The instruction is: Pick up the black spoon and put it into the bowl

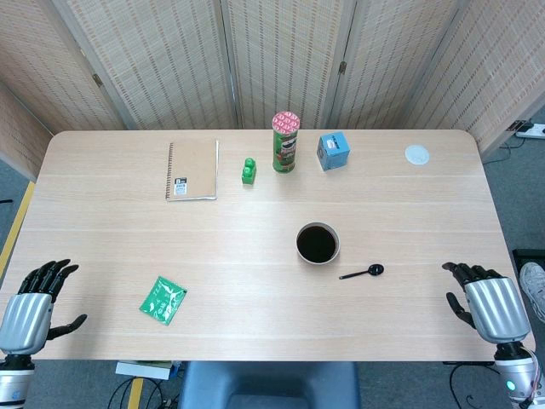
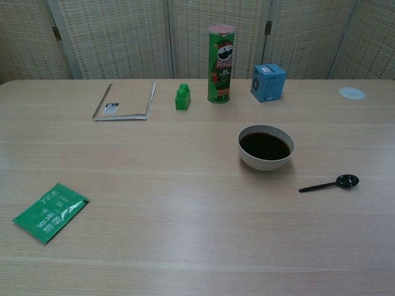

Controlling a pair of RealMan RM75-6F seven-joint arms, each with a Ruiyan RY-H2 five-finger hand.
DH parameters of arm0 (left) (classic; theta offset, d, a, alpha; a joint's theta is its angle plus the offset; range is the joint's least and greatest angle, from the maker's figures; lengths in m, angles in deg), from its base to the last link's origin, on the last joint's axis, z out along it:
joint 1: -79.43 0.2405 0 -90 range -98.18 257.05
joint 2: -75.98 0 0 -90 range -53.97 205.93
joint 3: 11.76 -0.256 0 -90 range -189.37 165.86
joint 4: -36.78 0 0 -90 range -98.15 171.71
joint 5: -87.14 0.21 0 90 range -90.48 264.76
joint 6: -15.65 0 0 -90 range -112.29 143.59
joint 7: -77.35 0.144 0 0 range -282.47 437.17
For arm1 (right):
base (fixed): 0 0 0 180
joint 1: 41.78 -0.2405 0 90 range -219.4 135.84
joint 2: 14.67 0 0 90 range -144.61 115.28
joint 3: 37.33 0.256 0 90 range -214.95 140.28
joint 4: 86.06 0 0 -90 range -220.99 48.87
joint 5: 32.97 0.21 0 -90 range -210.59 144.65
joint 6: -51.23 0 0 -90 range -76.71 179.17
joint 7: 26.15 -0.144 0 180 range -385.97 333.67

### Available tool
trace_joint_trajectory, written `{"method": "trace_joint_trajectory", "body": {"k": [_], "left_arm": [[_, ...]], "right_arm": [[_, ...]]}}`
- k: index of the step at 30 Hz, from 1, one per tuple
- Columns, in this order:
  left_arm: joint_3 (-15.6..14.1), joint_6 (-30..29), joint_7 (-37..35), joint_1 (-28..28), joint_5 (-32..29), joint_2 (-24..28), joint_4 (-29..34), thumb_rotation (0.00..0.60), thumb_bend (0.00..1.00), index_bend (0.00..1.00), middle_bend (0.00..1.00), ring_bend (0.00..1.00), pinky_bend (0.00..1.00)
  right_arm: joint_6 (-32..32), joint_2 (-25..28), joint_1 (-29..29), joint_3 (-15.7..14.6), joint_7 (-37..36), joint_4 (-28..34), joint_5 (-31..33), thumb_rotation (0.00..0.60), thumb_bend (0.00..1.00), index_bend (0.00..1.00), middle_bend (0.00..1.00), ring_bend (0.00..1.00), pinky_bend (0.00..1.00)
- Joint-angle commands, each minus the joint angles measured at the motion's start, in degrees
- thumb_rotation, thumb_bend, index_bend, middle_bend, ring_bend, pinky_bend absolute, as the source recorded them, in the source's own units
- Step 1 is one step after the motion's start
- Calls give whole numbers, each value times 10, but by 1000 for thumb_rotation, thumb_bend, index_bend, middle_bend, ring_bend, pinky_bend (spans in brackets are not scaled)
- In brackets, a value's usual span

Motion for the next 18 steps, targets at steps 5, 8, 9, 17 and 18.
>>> {"method": "trace_joint_trajectory", "body": {"k": [5, 8, 9, 17, 18], "left_arm": [[-1, -2, 0, 2, 0, 1, 0, 600, 162, 207, 165, 131, 184], [-2, -4, -2, 4, 0, 1, 0, 600, 162, 207, 165, 131, 184], [-2, -4, -3, 4, -1, 0, -1, 600, 162, 207, 165, 131, 184], [-4, -7, -10, 7, 0, 2, -4, 600, 162, 206, 165, 131, 183], [-4, -7, -10, 8, -1, 3, -5, 600, 162, 207, 165, 131, 184]], "right_arm": [[-6, 1, 0, 4, 0, 2, -2, 600, 267, 326, 476, 502, 625], [-7, -2, -1, 6, 3, 1, -7, 600, 266, 326, 483, 533, 655], [-8, -4, -3, 7, 3, 0, -8, 600, 266, 326, 491, 557, 683], [-85, -40, -48, 26, 56, -15, 9, 600, 247, 326, 708, 845, 956], [-96, -47, -56, 30, 64, -17, 14, 600, 244, 326, 743, 884, 980]]}}
